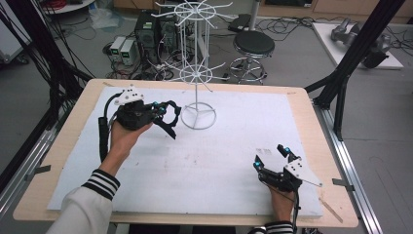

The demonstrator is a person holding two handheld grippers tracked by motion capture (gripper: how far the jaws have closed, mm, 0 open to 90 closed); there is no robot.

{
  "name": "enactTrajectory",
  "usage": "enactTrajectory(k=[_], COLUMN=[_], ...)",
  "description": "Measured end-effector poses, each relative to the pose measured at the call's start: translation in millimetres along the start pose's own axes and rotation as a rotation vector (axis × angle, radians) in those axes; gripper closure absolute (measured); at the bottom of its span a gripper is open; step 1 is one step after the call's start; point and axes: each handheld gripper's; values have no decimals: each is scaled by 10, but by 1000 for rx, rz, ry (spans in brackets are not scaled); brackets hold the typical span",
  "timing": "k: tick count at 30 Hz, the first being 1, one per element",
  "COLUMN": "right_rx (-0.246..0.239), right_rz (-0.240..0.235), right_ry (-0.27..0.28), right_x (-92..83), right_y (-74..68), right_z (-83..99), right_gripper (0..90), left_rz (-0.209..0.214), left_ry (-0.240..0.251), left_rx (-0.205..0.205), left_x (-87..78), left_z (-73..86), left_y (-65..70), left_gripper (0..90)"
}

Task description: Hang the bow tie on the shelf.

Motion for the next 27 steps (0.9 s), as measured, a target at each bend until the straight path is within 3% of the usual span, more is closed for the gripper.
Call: enactTrajectory(k=[13, 18, 27], right_rx=[-2, -1, -3], right_rz=[0, 0, -1], right_ry=[1, 1, 3], right_x=[1, 1, 1], right_y=[2, 2, 8], right_z=[0, 0, 0], right_gripper=[102, 102, 102], left_rz=[-12, -39, -41], left_ry=[22, 10, 1], left_rx=[15, 23, 33], left_x=[-2, 34, 62], left_z=[-253, -357, -468], left_y=[45, 39, 76], left_gripper=[882, 882, 882])
Point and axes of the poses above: each handheld gripper's, and its own axes: x roughly forward along the jaws, z roughly out of its underside, y roughly to its right, and after that the axes turned 15 degrees about -y, right-handed
